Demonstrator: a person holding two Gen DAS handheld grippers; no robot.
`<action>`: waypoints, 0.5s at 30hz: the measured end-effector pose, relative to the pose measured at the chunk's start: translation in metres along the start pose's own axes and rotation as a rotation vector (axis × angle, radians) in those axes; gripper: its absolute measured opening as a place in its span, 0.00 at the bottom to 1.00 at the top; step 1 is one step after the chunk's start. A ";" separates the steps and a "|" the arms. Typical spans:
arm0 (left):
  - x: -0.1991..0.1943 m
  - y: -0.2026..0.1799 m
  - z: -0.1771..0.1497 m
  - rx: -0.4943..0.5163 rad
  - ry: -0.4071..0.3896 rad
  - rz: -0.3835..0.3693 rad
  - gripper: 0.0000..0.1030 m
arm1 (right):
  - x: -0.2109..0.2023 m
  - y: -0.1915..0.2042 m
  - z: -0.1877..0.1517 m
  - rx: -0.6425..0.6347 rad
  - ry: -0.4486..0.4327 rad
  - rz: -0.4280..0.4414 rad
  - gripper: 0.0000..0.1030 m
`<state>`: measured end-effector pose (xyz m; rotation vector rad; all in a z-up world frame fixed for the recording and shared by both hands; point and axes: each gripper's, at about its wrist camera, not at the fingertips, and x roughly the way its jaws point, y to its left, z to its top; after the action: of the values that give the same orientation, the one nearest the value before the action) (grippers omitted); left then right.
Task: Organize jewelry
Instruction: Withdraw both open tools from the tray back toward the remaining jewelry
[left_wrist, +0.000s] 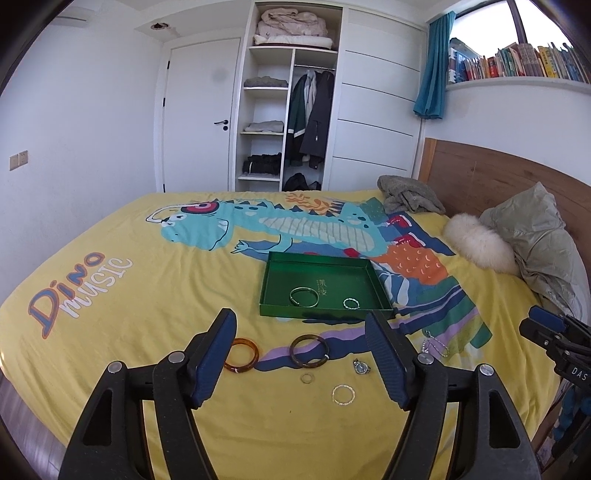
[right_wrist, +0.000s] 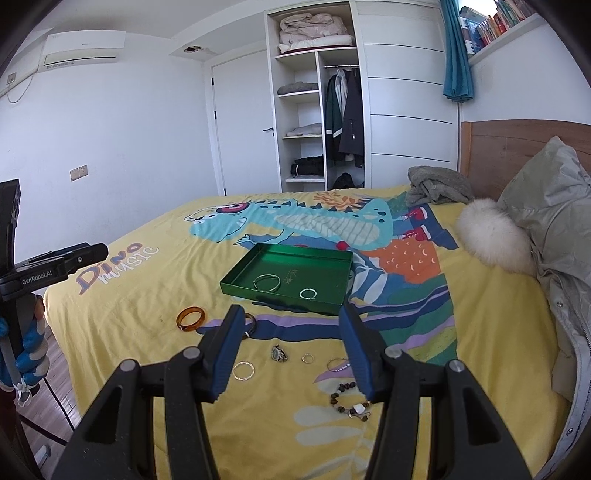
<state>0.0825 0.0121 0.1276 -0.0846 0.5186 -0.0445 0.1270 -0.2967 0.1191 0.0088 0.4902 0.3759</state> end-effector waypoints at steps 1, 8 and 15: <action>0.002 0.000 -0.001 -0.004 0.004 0.000 0.69 | 0.002 -0.003 -0.002 0.005 0.004 0.000 0.50; 0.014 -0.001 -0.008 -0.017 0.027 0.000 0.70 | 0.013 -0.013 -0.012 0.016 0.031 0.003 0.50; 0.021 -0.004 -0.014 -0.032 0.039 -0.003 0.70 | 0.019 -0.018 -0.021 0.017 0.046 0.008 0.50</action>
<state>0.0939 0.0062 0.1053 -0.1157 0.5583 -0.0411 0.1396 -0.3086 0.0901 0.0185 0.5393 0.3808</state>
